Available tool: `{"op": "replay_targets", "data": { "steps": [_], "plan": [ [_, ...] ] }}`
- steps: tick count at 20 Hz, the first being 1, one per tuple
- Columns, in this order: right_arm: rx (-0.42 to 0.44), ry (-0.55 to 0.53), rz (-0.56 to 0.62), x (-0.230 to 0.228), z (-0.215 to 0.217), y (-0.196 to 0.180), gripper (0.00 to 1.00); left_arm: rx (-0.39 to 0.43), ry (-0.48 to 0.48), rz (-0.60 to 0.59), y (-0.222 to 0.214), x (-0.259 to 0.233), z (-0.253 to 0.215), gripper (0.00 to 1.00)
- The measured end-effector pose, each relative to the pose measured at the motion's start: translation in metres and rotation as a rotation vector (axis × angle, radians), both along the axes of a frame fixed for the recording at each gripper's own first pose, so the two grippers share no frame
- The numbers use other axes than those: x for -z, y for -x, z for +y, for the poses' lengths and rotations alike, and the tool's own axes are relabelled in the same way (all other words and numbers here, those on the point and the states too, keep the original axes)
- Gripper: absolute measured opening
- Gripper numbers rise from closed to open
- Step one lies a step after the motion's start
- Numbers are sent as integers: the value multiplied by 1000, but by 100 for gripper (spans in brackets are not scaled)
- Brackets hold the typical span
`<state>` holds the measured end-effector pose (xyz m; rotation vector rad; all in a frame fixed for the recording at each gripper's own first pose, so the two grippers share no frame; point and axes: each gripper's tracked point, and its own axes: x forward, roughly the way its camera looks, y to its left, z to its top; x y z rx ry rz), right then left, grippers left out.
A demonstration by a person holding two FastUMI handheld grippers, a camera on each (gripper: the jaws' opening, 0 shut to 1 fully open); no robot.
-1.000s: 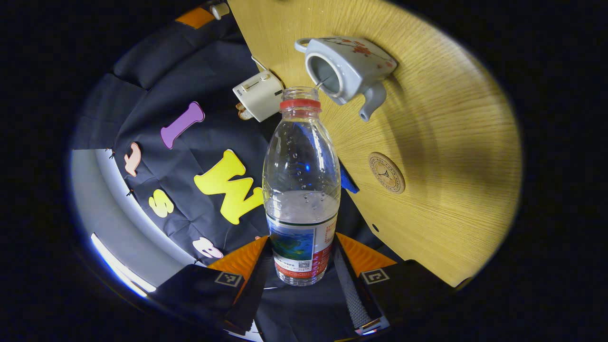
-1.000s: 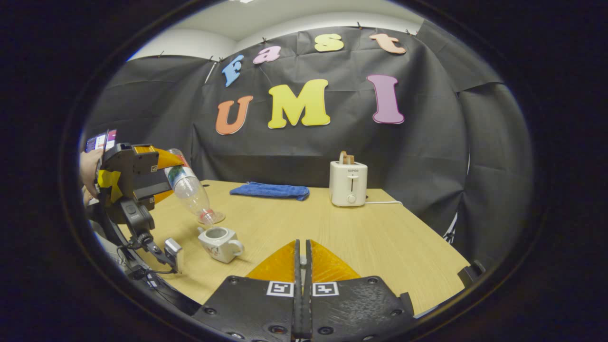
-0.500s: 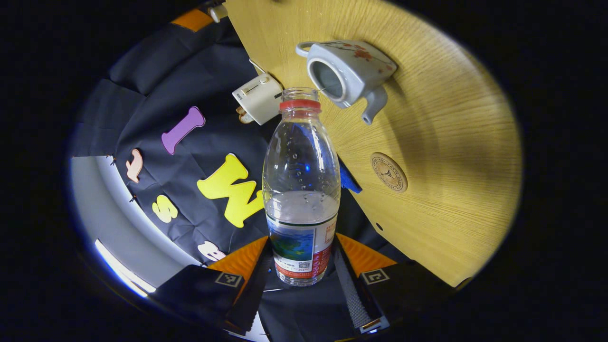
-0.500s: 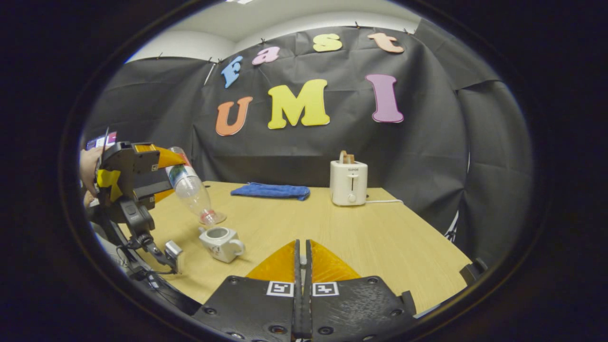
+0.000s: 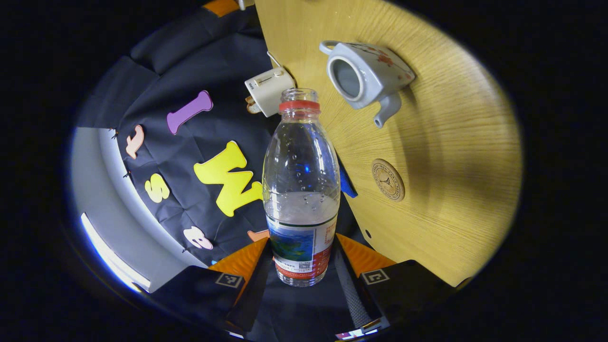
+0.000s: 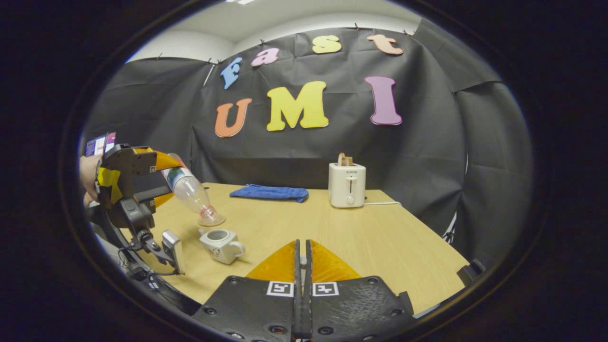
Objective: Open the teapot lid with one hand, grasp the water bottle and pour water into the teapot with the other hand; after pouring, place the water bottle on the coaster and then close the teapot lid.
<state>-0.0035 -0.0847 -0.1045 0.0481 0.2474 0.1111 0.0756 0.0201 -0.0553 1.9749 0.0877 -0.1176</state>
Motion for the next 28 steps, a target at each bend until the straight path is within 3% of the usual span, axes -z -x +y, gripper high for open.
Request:
{"op": "replay_targets", "data": {
  "steps": [3,6,8,12,18,21,24,28],
  "plan": [
    [-3,1,-3,-3,2,0,0,-26,182,44,1,24,10,75],
    [-12,5,-6,-7,6,1,0,-124,442,129,10,51,33,77],
    [-14,6,-10,-10,8,1,0,-152,576,122,16,45,36,75],
    [-25,8,-16,-16,18,1,0,-252,936,153,27,47,50,75],
    [-33,24,-33,-28,25,4,0,-363,1416,255,53,72,34,75],
    [-32,34,-43,-32,26,4,0,-357,1627,278,60,70,20,75],
    [-33,41,-47,-34,28,6,0,-328,1768,266,53,51,12,76],
    [-36,34,-39,-32,30,7,0,-275,1851,209,41,27,13,75]
  ]
}}
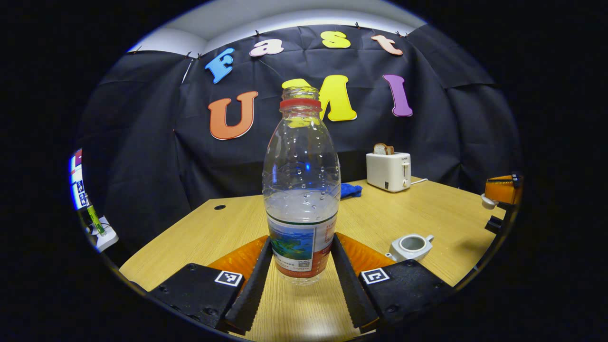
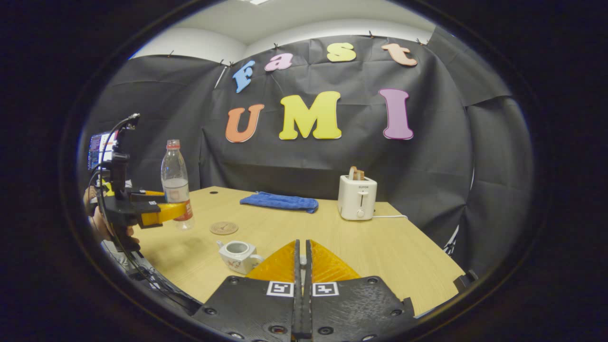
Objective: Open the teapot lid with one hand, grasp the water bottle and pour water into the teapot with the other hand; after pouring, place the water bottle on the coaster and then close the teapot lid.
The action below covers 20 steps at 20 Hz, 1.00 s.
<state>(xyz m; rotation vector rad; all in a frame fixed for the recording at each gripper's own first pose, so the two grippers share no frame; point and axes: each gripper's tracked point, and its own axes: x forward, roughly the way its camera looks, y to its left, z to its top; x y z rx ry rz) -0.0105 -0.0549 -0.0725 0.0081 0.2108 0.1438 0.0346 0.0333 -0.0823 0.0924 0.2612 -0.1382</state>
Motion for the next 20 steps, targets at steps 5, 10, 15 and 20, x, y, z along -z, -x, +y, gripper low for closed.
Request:
{"op": "replay_targets", "data": {
  "steps": [5,10,15,20],
  "plan": [
    [7,-6,4,4,-3,-2,0,-12,48,-22,-26,0,7,76],
    [18,-16,24,14,-10,-3,0,-11,140,-22,-59,4,12,76],
    [34,-15,44,23,-21,-4,0,11,133,5,-92,20,7,76],
    [50,-17,73,36,-30,-7,0,29,138,54,-113,41,-6,77]
  ]
}}
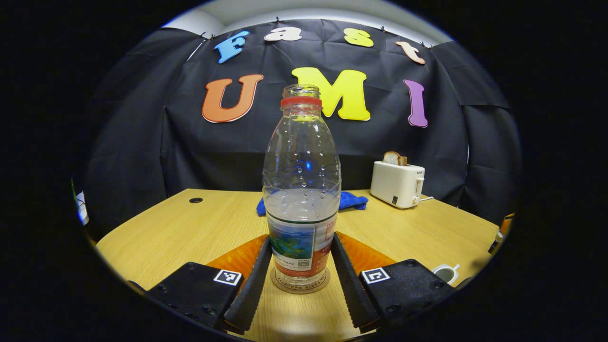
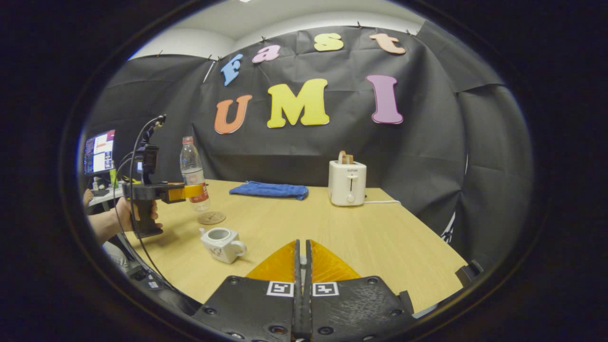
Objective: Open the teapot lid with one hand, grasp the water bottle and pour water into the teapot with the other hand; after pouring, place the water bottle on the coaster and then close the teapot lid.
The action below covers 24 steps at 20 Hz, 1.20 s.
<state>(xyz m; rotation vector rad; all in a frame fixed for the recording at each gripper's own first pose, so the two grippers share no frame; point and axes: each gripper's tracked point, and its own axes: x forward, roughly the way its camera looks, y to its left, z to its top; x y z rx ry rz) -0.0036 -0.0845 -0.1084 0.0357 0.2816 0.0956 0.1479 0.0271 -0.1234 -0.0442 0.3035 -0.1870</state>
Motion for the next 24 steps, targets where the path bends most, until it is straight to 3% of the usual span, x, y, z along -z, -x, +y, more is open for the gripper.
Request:
{"op": "replay_targets", "data": {
  "steps": [24],
  "plan": [
    [22,-4,15,9,-15,1,0,-10,-16,59,-16,32,-5,80]
  ]
}}
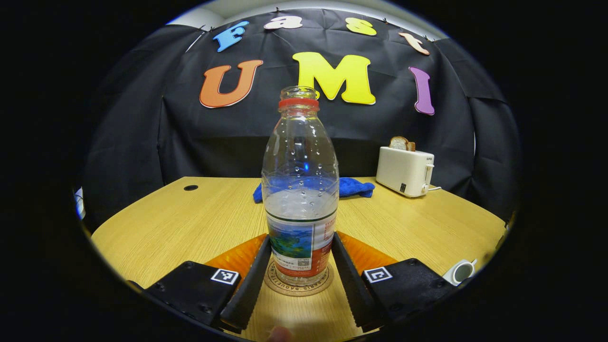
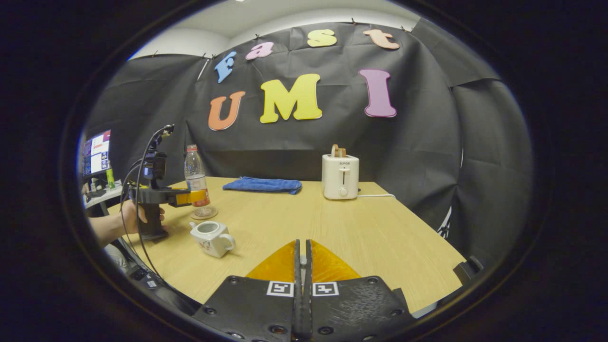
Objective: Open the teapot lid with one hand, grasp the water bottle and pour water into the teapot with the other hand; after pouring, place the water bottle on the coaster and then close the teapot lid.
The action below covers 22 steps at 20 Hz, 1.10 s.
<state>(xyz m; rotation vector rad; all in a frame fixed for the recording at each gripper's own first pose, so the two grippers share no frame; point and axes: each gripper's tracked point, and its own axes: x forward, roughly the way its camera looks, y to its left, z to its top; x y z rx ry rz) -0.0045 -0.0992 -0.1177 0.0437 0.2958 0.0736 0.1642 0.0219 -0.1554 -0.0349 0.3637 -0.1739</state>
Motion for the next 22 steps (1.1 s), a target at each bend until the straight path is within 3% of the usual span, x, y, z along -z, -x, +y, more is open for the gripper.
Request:
{"op": "replay_targets", "data": {
  "steps": [4,6,10,16,22],
  "plan": [
    [0,0,-2,-1,0,0,0,-4,-3,3,1,0,1,82],
    [-2,1,-2,-1,1,1,0,-7,-2,3,1,-1,1,93],
    [-3,0,-7,-3,2,1,0,-13,13,14,6,0,2,98],
    [-23,2,-28,-14,15,0,0,-54,27,49,38,-6,12,98],
    [-116,-19,-68,-37,61,-14,0,-116,15,-24,81,-45,45,98]
  ]
}}
